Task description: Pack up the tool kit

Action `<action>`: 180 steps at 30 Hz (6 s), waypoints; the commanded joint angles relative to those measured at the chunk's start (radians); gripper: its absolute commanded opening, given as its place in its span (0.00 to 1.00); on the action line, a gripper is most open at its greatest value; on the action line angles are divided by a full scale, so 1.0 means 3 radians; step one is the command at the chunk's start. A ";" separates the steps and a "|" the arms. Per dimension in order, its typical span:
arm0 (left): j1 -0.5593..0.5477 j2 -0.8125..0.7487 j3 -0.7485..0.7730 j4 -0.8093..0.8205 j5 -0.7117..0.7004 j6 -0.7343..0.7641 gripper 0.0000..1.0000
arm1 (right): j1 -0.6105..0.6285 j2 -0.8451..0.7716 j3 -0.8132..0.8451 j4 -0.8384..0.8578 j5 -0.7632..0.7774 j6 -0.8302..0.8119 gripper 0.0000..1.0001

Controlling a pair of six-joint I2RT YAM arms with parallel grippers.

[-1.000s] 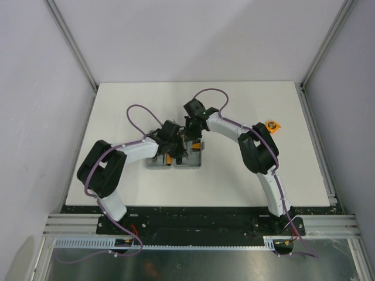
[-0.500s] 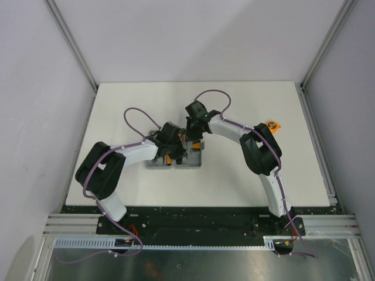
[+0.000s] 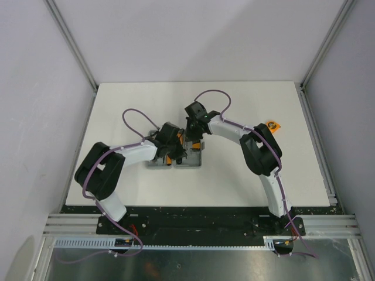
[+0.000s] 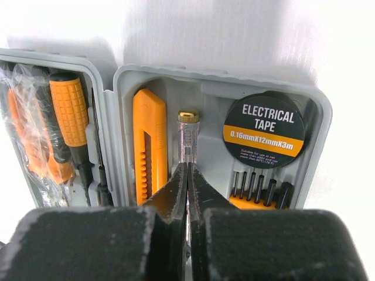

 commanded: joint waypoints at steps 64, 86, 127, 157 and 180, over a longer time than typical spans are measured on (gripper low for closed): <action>0.0342 -0.0473 0.0272 -0.0302 0.0187 0.0337 0.42 | -0.0068 -0.1302 -0.0886 0.0246 -0.0176 -0.0813 0.28; 0.0461 0.0612 0.1030 -0.0306 0.0325 0.1001 0.22 | 0.0378 -0.0996 -0.1251 0.0642 -0.0629 -0.0763 0.17; 0.0498 0.0896 0.1267 -0.0313 0.0406 0.1852 0.06 | 0.0158 -0.1167 -0.1534 0.0895 0.0011 -0.0279 0.12; 0.0461 0.0958 0.1146 -0.0382 0.0278 0.1768 0.00 | 0.0404 -0.0724 -0.1439 0.1077 -0.0024 -0.0695 0.05; 0.0468 0.0811 0.1071 -0.0383 0.0328 0.1612 0.00 | 0.0394 -0.1032 -0.1371 0.0988 0.0439 -0.0504 0.05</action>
